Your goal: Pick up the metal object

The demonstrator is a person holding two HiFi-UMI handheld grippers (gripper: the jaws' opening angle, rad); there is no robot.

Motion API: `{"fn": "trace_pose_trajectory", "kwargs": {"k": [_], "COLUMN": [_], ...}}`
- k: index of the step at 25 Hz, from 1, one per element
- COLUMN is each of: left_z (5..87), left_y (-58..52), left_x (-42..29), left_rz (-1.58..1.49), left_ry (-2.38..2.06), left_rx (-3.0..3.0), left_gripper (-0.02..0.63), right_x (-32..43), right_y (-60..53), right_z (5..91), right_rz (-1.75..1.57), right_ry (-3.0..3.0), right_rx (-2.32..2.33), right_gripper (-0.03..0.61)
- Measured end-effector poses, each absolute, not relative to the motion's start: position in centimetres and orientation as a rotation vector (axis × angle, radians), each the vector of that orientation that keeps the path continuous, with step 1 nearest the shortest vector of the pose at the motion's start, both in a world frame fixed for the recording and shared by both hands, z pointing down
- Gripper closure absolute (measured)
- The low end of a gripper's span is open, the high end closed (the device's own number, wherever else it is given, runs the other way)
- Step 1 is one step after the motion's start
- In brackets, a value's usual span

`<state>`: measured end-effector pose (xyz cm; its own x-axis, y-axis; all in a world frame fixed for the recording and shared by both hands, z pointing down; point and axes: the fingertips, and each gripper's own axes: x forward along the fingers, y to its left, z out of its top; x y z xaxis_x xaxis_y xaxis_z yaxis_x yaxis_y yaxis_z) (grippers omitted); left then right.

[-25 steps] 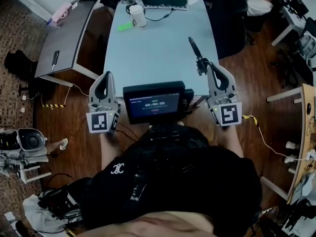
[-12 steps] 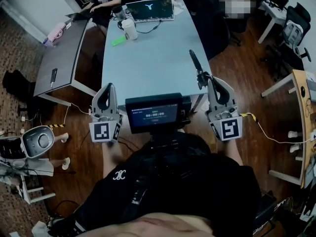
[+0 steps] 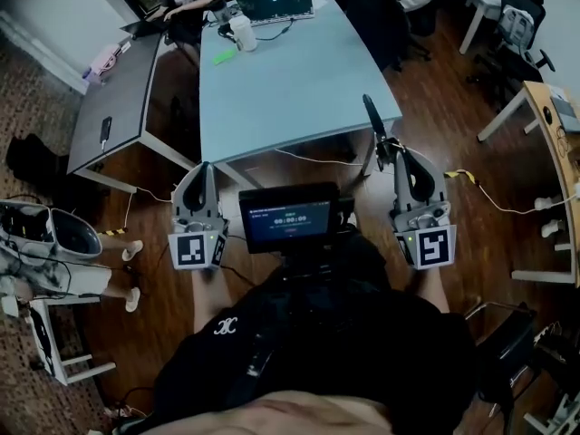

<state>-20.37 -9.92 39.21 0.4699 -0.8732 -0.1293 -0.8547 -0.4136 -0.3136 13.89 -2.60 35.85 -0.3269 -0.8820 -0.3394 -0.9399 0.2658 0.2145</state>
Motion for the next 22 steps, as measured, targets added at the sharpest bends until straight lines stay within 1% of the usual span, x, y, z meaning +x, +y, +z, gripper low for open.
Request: {"fn": "trace_pose_trajectory", "kwargs": {"k": [6,14,16,22], "left_z": [39.6,39.4,39.4,38.5], "left_y": [-3.4,-0.2,0.3,1.3], "left_x": [-23.5,-24.8,-24.3,-19.3], "left_rz": [-0.096,-0.085,-0.09,-0.098], "left_ry": [1.441,1.435,1.435,1.434], "left_rx": [-2.426,-2.439,-2.437,-2.42], "left_gripper": [0.6,0.6,0.6,0.6], "right_x": [10.9,10.4,11.3,16.1], "right_y": [4.3,7.8,8.5,9.9], "right_z": [35.0,33.0,32.6,32.0], "right_rz": [0.534,0.552,0.556,0.549], "right_ry": [2.352,2.309,2.291,2.275], "right_rx": [-1.747,-1.756,-1.763,-1.726], "right_gripper": [0.592,0.592,0.592,0.592]}}
